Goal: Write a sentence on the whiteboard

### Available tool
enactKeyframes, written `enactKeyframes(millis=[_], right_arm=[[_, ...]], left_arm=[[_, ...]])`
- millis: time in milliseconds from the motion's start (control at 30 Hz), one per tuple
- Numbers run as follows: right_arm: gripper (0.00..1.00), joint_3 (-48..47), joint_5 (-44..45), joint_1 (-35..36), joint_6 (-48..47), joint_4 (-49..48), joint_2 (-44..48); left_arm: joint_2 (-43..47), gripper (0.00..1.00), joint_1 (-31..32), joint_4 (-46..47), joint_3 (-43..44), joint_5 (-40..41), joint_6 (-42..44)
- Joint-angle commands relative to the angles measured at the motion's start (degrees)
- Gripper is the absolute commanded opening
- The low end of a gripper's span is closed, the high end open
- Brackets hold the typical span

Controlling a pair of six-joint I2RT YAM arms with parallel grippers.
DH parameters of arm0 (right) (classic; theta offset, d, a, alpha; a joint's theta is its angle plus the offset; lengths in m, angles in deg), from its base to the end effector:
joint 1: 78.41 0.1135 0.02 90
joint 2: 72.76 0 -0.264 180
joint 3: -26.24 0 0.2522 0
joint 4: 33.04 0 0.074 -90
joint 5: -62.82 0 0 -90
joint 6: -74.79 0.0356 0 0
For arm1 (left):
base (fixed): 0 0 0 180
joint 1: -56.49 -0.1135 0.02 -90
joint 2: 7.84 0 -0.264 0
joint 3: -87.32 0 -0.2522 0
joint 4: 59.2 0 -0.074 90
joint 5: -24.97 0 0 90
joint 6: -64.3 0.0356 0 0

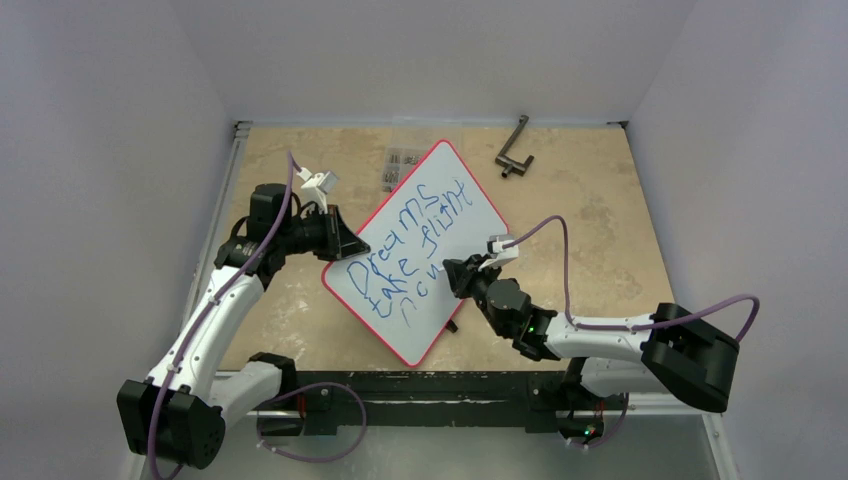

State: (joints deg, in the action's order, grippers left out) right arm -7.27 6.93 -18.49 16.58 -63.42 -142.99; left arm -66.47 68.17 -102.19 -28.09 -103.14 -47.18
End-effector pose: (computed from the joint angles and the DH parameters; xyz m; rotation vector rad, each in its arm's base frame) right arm 0.1354 0.1940 0.1997 0.0385 1.7115 0.7075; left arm 0.2059 -0.0650 0.3037 0.1913 2.2475 -1.0519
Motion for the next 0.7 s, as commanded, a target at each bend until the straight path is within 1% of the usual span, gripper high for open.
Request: enactKeyframes(millis=[0,200,667], right_arm=[[0.0,2.6,1.4,-0.3,2.3,4.6,1.5],[0.0,2.7,2.1,-0.3,2.2,5.5,2.7],[0.0,-4.0,2.2,-2.0,-3.5,4.5,-0.1]], left_arm=[[-0.4,0.0,-0.4,-0.7,-0.4,7.4,4.9],[-0.3,0.0,-0.4,-0.7,-0.5,7.3,4.8],[-0.2,0.0,-0.4,-0.6,-0.5,7.1,4.9]])
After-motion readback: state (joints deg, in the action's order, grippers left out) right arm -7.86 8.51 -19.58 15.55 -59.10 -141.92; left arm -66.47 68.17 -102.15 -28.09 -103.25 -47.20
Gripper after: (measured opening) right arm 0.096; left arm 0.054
